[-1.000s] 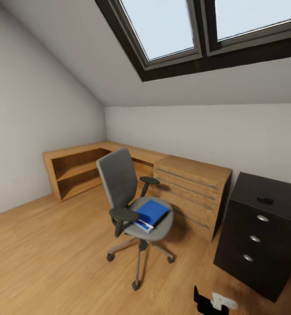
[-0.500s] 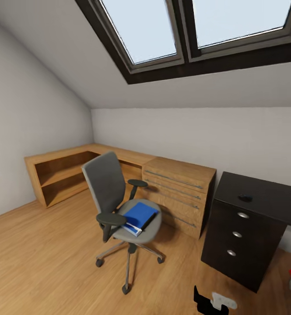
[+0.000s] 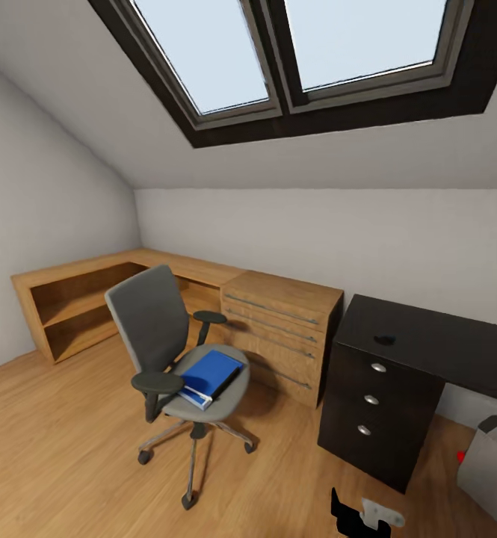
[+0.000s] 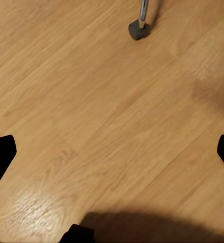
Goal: In the bedroom, organize the workspace by keeping the computer under the desk, ensuring the monitor is on the desk, placing the keyboard on the desk next to the monitor, placing the mouse on the desk next to the keyboard, moving the folder from the swivel chair onto the desk next to the mouse, stacking the notebook on top of the folder with the pen on top of the notebook, and positioning the swivel chair next to the desk.
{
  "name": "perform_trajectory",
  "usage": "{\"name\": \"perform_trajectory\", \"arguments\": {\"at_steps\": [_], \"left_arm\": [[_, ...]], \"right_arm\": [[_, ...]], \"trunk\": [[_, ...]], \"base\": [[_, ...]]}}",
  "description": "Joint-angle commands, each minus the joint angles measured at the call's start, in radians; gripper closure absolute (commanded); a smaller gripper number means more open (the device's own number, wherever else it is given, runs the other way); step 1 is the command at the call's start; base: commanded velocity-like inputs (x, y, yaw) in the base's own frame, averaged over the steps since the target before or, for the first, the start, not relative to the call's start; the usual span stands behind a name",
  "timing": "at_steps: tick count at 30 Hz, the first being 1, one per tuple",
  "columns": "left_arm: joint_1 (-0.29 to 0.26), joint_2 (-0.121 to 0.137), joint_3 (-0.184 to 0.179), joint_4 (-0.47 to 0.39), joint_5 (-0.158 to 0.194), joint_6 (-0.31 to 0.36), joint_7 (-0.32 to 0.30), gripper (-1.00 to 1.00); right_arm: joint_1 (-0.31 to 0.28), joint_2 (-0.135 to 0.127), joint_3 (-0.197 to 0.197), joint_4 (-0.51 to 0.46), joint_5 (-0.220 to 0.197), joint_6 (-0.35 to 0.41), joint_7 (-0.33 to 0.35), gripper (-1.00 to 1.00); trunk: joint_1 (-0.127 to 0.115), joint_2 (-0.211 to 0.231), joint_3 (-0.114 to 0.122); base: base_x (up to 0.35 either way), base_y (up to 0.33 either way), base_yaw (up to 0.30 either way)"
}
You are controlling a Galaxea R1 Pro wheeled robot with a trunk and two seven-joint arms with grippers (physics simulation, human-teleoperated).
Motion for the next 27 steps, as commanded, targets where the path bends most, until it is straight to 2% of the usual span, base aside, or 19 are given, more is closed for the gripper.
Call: {"name": "perform_trajectory", "arguments": {"at_steps": [1,18,22,24,27], "left_arm": [[-0.001,0.001,-0.007,0.000,0.011,-0.005,0.007,-1.00],[-0.001,0.008,-0.007,0.016,0.013,0.005,-0.007,-1.00],[-0.029,0.020,-0.006,0.073,0.014,0.001,-0.034,-1.00],[-0.053,0.031,-0.006,0.114,0.014,0.000,-0.069,-1.00],[-0.072,0.044,-0.006,0.145,0.014,-0.003,-0.115,-1.00]], "right_arm": [[-0.001,0.000,-0.006,0.002,0.001,-0.004,0.002,-1.00],[-0.001,0.003,-0.004,0.002,0.009,-0.004,0.006,-1.00],[-0.001,0.001,-0.004,0.002,0.066,-0.004,0.005,-1.00],[-0.001,0.000,-0.005,0.002,0.107,-0.004,0.004,-1.00],[-0.001,-0.008,-0.004,0.001,0.139,-0.004,0.002,-1.00]], "trunk": [[-0.004,0.007,0.002],[-0.069,0.126,0.055],[-0.085,0.154,0.068],[-0.092,0.168,0.074],[-0.104,0.189,0.084]], "base": [[0.000,-0.027,-0.241],[0.000,-0.003,-0.259],[0.000,0.000,-0.270],[0.000,0.000,-0.271],[0.000,0.000,-0.272]]}}
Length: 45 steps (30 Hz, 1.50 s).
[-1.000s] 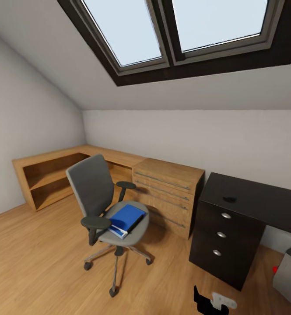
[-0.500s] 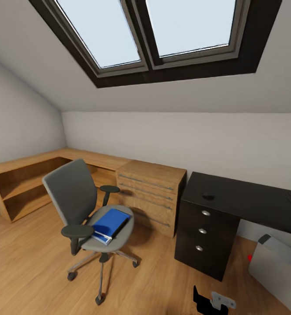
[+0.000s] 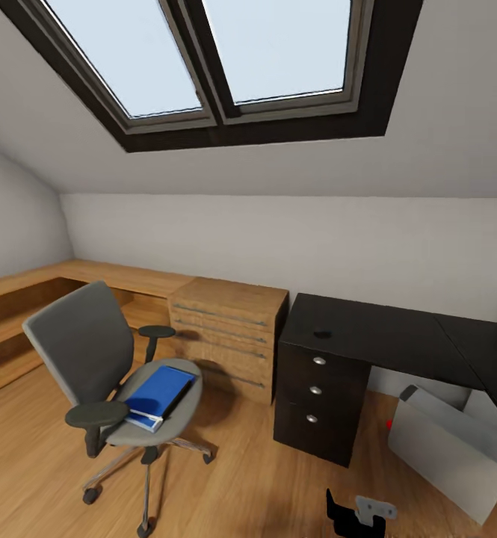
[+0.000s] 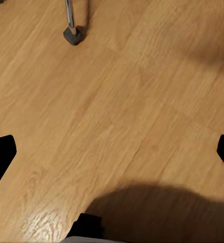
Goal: In the bedroom, organize the workspace by keeping the computer under the desk, ensuring the monitor is on the desk, placing the keyboard on the desk next to the monitor, placing the mouse on the desk next to the keyboard, moving the folder from the swivel chair onto the desk next to the mouse, stacking the notebook on top of the folder with the pen on top of the notebook, and positioning the swivel chair next to the desk.
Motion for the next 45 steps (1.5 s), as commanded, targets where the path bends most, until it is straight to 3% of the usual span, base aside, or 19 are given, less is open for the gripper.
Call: {"name": "perform_trajectory", "arguments": {"at_steps": [1,10,12,15,17,19,20,23,25,26,27,28,32,35,40,45], "left_arm": [[-0.003,0.004,-0.008,0.003,0.011,-0.005,0.002,-1.00],[-0.008,0.036,-0.007,0.008,0.011,-0.004,-0.007,-1.00],[-0.010,0.063,-0.006,0.006,0.013,-0.004,-0.007,-1.00],[-0.010,0.079,-0.005,0.004,0.038,-0.007,-0.008,-1.00],[-0.010,0.075,-0.006,0.004,0.042,-0.011,-0.008,-1.00],[-0.010,0.055,-0.007,0.003,0.044,-0.082,-0.006,-1.00],[-0.010,0.015,-0.008,-0.144,0.041,-0.107,0.002,-1.00],[-0.010,0.005,-0.010,-0.292,0.039,-0.022,0.018,-1.00],[-0.010,-0.007,-0.010,-0.467,0.039,0.157,0.060,-1.00],[-0.010,-0.024,-0.009,-0.721,0.042,0.384,0.133,-1.00],[-0.010,-0.028,-0.009,-0.768,0.043,0.417,0.146,-1.00],[-0.010,-0.039,-0.009,-0.854,0.044,0.469,0.165,-1.00],[-0.010,-0.078,-0.010,-1.009,0.043,0.541,0.191,-1.00],[-0.010,-0.088,-0.007,-1.034,0.043,0.555,0.199,-1.00],[-0.010,-0.088,-0.009,-0.939,0.040,0.545,0.198,-1.00],[-0.010,-0.086,-0.008,-0.929,0.039,0.532,0.197,-1.00]], "right_arm": [[-0.001,-0.005,0.000,0.002,-0.002,-0.004,0.001,-1.00],[-0.001,-0.018,0.000,0.002,0.002,-0.005,-0.001,-1.00],[-0.001,-0.018,-0.001,0.002,0.002,-0.003,-0.003,-1.00],[-0.001,-0.017,0.000,0.002,0.002,-0.002,-0.005,-1.00],[-0.001,-0.016,0.000,0.002,0.002,-0.002,-0.005,-1.00],[-0.001,-0.018,-0.001,0.002,0.001,-0.007,-0.005,-1.00],[-0.002,-0.014,0.003,-0.038,0.005,-0.009,-0.006,-1.00],[-0.003,-0.011,0.002,-0.132,0.005,0.021,-0.011,-1.00],[-0.004,-0.006,0.001,-0.284,0.004,0.121,-0.043,-1.00],[-0.004,0.011,0.002,-0.553,0.001,0.366,-0.124,-1.00],[-0.004,0.016,0.002,-0.609,0.001,0.423,-0.139,-1.00],[-0.005,0.024,0.004,-0.719,0.000,0.538,-0.165,-1.00],[-0.014,0.057,0.011,-0.962,-0.001,0.841,-0.201,-1.00],[-0.036,0.071,0.013,-1.030,-0.005,1.010,-0.208,-1.00],[-0.048,0.080,0.023,-1.016,-0.003,1.080,-0.210,-1.00],[-0.049,0.098,0.036,-1.021,-0.008,1.090,-0.209,-1.00]], "trunk": [[-0.004,0.007,0.002],[-0.038,0.070,0.030],[-0.046,0.084,0.037],[-0.058,0.105,0.046],[-0.065,0.119,0.052],[-0.073,0.133,0.058],[-0.077,0.140,0.062],[-0.088,0.161,0.071],[-0.096,0.175,0.077],[-0.100,0.182,0.080],[-0.104,0.189,0.084],[-0.107,0.196,0.087],[-0.123,0.224,0.099],[-0.123,0.224,0.099],[-0.123,0.224,0.099],[-0.123,0.224,0.099]], "base": [[0.000,0.000,-0.268],[0.000,0.000,-0.077],[0.000,0.000,-0.006],[0.000,0.000,-0.001],[0.000,0.000,0.000],[0.000,0.000,0.000],[0.000,0.000,0.000],[0.000,0.000,0.000],[0.000,0.000,0.000],[0.000,0.000,0.000],[0.000,0.000,0.000],[0.000,0.000,0.000],[0.000,0.000,0.000],[0.000,0.000,0.000],[0.000,0.000,0.000],[0.090,0.000,0.000]]}}
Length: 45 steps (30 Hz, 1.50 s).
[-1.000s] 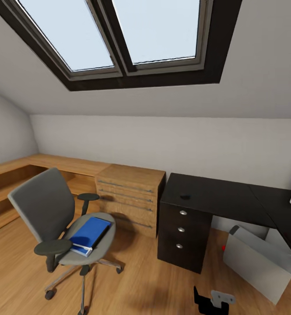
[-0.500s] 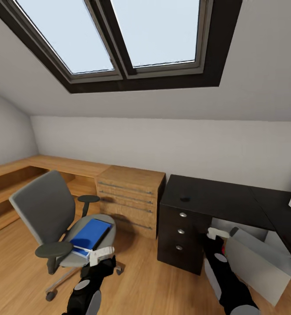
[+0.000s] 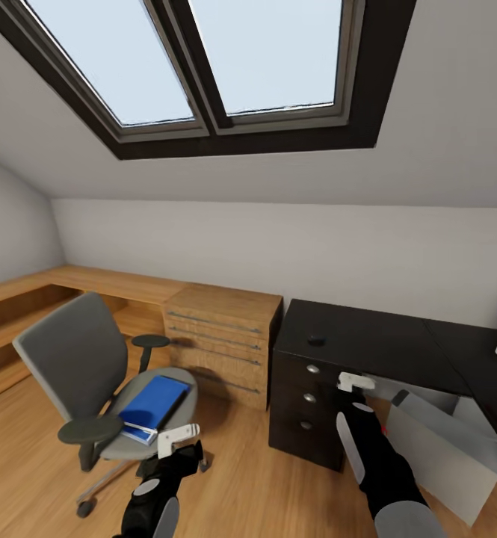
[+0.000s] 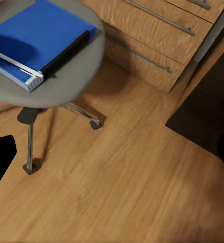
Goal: In the bedroom, organize the workspace by keeping the computer under the desk, ensuring the monitor is on the desk, placing the keyboard on the desk next to the monitor, placing the mouse on the desk next to the keyboard, moving the folder from the swivel chair onto the desk next to the mouse, stacking the notebook on top of the folder with the pen on top of the notebook, and positioning the swivel chair next to the desk.
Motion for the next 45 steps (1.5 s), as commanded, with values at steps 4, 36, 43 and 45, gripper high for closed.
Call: {"name": "perform_trajectory", "arguments": {"at_steps": [4,36,43,45], "left_arm": [[-0.001,0.001,-0.001,-0.017,0.010,0.003,0.010,-1.00],[-0.001,0.001,0.001,0.053,0.007,0.002,0.015,-1.00],[-0.001,0.001,0.003,0.036,0.008,0.001,0.015,-1.00],[-0.001,0.001,0.003,0.035,0.008,0.001,0.015,-1.00]], "right_arm": [[0.000,0.004,-0.001,-0.002,-0.006,0.005,-0.006,-1.00],[0.000,0.002,-0.001,0.002,0.003,0.003,-0.010,-1.00],[0.000,0.000,-0.001,0.003,0.004,0.003,-0.009,-1.00],[0.000,-0.001,-0.001,0.003,0.004,0.003,-0.007,-1.00]], "trunk": [[0.001,-0.001,-0.001],[0.001,-0.001,-0.001],[0.001,-0.001,-0.001],[0.001,-0.001,-0.001]], "base": [[0.277,0.000,0.000],[0.298,-0.130,0.026],[0.263,-0.239,0.244],[0.263,-0.239,0.140]]}}
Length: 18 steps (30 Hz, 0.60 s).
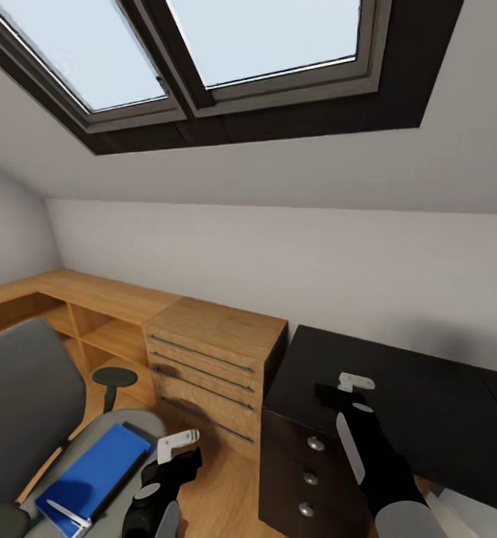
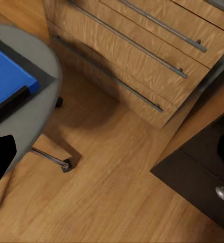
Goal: In the bedroom, organize the workspace by keeping the computer under the desk, ensuring the monitor is on the desk, placing the keyboard on the desk next to the monitor, placing the mouse on the desk next to the keyboard, moving the folder from the swivel chair onto the desk next to the mouse, stacking the notebook on top of the folder with the pen on top of the notebook, and positioning the swivel chair next to the desk.
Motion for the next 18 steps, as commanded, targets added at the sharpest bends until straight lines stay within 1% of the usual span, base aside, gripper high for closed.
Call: {"name": "perform_trajectory", "arguments": {"at_steps": [1,7,8,10,12,13,15,18], "left_arm": [[-0.001,0.000,-0.002,-0.001,0.011,0.002,0.010,-1.00],[-0.001,0.000,-0.002,-0.002,0.011,0.002,0.010,-1.00],[-0.001,0.000,-0.003,-0.002,0.011,0.002,0.010,-1.00],[-0.001,0.000,-0.003,-0.002,0.011,0.002,0.009,-1.00],[-0.001,0.000,-0.003,-0.002,0.011,0.002,0.008,-1.00],[-0.001,0.000,-0.004,-0.002,0.011,0.002,0.008,-1.00],[-0.001,0.000,-0.004,-0.002,0.011,0.002,0.007,-1.00],[-0.001,0.000,-0.005,-0.002,0.011,0.002,0.007,-1.00]], "right_arm": [[0.000,0.000,-0.001,-0.002,-0.005,0.004,-0.003,-1.00],[0.000,-0.001,0.002,0.004,0.002,0.004,0.004,-1.00],[0.001,-0.003,0.018,0.004,0.036,0.005,0.006,-1.00],[0.001,-0.004,0.023,0.004,0.051,0.006,0.007,-1.00],[0.001,-0.004,0.025,0.005,0.057,0.006,0.008,-1.00],[0.001,-0.004,0.029,0.007,0.065,0.006,0.009,-1.00],[0.001,-0.004,0.029,0.014,0.067,0.006,0.009,-1.00],[0.001,-0.004,0.037,0.053,0.068,0.006,0.025,-1.00]], "trunk": [[0.001,-0.001,-0.001],[0.001,-0.001,-0.001],[0.001,-0.001,-0.001],[0.001,-0.001,-0.001],[0.001,-0.001,-0.001],[0.001,-0.001,-0.001],[0.001,-0.001,-0.001],[0.001,-0.001,-0.001]], "base": [[0.263,-0.239,0.087],[0.263,-0.239,0.024],[0.263,-0.239,0.002],[0.263,-0.231,0.001],[0.263,-0.209,0.001],[0.265,-0.094,0.000],[0.275,-0.061,0.000],[0.264,-0.016,0.000]]}}
